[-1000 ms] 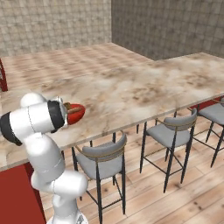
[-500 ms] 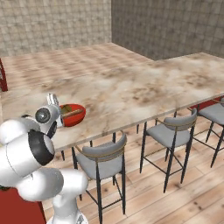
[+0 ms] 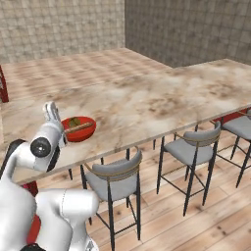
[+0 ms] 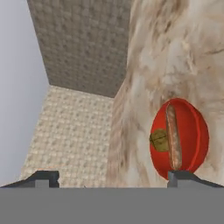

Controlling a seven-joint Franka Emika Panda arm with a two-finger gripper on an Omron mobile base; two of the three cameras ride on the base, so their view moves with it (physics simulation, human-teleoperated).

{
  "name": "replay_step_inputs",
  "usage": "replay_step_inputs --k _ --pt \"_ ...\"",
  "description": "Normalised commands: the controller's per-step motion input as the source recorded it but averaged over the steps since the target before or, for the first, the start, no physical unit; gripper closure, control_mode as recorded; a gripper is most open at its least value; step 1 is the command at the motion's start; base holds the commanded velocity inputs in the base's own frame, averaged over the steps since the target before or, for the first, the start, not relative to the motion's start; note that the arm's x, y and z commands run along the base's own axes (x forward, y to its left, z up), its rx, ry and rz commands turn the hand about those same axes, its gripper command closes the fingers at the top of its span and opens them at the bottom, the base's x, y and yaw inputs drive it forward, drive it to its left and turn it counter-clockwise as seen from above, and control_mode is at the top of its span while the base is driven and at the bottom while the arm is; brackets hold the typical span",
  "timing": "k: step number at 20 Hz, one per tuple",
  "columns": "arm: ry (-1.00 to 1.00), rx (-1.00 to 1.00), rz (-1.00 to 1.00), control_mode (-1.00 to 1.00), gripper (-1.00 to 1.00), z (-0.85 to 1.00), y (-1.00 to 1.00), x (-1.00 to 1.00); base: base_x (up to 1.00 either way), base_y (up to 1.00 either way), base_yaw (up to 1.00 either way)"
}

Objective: Pick up the heated bread from the toaster oven and place it in the bowl. Then move the bread bowl to the dining counter.

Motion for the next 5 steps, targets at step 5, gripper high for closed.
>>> replay_step_inputs --k 5 --pt "-0.09 -0.01 0.0 -1.0 -1.0 0.04 -0.03 -0.15 0.0 0.0 0.0"
